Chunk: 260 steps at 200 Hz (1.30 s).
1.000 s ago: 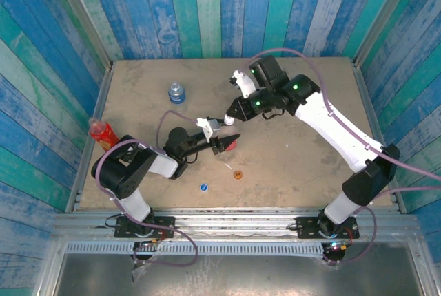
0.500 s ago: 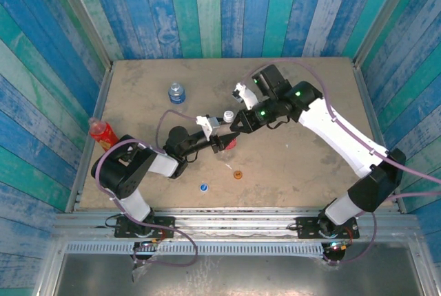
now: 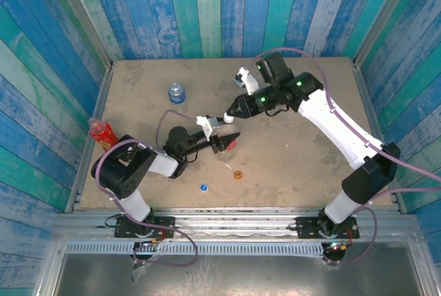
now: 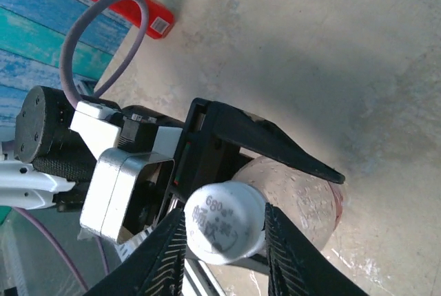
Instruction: Screw on the bottle caps
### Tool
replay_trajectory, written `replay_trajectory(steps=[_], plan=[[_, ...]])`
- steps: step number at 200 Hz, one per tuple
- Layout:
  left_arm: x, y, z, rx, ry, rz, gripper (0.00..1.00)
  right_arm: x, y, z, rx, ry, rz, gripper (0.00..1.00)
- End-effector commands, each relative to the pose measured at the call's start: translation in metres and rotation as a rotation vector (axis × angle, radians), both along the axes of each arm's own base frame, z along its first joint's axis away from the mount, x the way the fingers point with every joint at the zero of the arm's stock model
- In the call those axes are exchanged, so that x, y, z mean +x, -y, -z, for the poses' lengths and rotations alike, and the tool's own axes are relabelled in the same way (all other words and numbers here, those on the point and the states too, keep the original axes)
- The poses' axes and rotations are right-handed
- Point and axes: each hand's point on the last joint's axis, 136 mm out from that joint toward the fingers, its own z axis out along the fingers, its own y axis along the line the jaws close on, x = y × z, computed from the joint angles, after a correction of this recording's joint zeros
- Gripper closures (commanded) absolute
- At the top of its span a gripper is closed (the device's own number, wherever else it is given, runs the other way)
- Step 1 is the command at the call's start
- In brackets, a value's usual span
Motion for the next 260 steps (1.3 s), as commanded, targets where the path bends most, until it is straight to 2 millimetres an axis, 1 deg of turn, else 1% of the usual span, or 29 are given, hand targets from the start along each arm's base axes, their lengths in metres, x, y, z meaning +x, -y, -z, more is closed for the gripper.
replay_trajectory(steps=[1,24,57,69,83,92,130,151,164,182,197,219,230,244,260], plan=[[-0.006,-0.001,-0.002,0.009,-0.005,0.016,0.35,-0.005,-0.004,-0.001,0.027,-0.027,-0.027,0.72],[-0.006,-0.001,-0.002,0.011,-0.007,0.013,0.27,-0.014,-0.002,0.008,0.028,-0.062,-0.042,0.75],[-0.005,-0.001,-0.005,0.007,-0.005,0.01,0.25,-0.022,0.004,0.017,0.013,-0.078,-0.044,0.77],[-0.005,-0.001,-0.004,0.007,-0.012,0.012,0.29,-0.023,0.004,0.018,0.012,-0.084,-0.044,0.77],[-0.005,-0.001,-0.004,0.004,-0.021,0.011,0.37,-0.025,0.005,0.02,0.013,-0.094,-0.043,0.78],[-0.004,-0.001,-0.005,0.002,-0.024,0.011,0.38,-0.027,0.006,0.019,0.015,-0.097,-0.043,0.79],[-0.001,-0.001,-0.005,0.001,-0.035,0.002,0.39,-0.046,0.004,0.017,0.039,-0.123,-0.075,0.81],[-0.001,0.0,-0.004,0.005,-0.037,0.006,0.39,-0.059,-0.003,0.012,0.064,-0.119,-0.117,0.81],[0.0,0.001,-0.003,0.007,-0.037,0.005,0.39,-0.061,-0.007,0.007,0.083,-0.108,-0.122,0.81],[0.0,0.0,-0.005,0.004,-0.034,0.001,0.39,-0.06,-0.005,0.003,0.079,-0.082,-0.116,0.8],[-0.001,-0.001,-0.004,0.009,-0.029,-0.004,0.39,-0.056,0.0,-0.001,0.061,-0.028,-0.11,0.74],[-0.003,-0.004,-0.005,0.041,0.018,-0.017,0.39,-0.055,0.01,-0.011,0.023,0.125,-0.157,0.53],[-0.005,-0.007,-0.003,0.086,0.058,-0.037,0.39,-0.054,0.018,-0.013,-0.01,0.215,-0.181,0.48],[-0.005,-0.012,-0.004,0.141,0.1,-0.065,0.39,-0.063,0.023,-0.016,-0.045,0.357,-0.285,0.42],[-0.005,-0.015,-0.004,0.222,0.145,-0.085,0.39,-0.077,0.028,-0.012,-0.131,0.533,-0.422,0.35]])
